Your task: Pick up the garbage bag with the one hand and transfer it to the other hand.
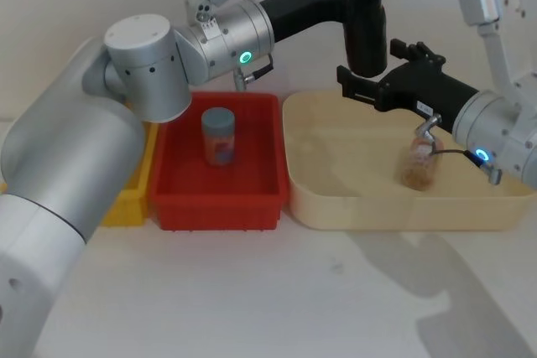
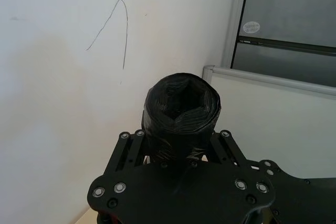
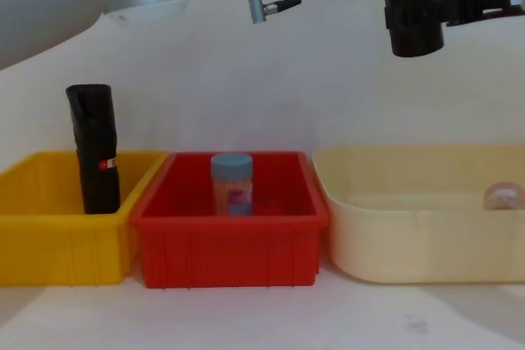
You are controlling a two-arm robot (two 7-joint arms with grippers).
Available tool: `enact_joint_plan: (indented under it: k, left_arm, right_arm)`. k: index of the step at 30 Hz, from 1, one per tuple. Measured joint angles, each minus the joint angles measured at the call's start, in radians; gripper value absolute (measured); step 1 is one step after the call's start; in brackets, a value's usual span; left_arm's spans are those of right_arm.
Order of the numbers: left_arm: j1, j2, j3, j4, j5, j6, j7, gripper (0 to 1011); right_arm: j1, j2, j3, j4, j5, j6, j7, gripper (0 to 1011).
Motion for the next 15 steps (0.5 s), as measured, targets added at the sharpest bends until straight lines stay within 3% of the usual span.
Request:
enact_joint_plan:
  k: [15]
  left_arm:
    - [-0.003,-0.003,0.002,0.004,0.000,-0.002,-0.002,426]
  right_arm:
    - [0.045,-0.051,-0.041,0.031,-0.078,0.029,-0.107,1001]
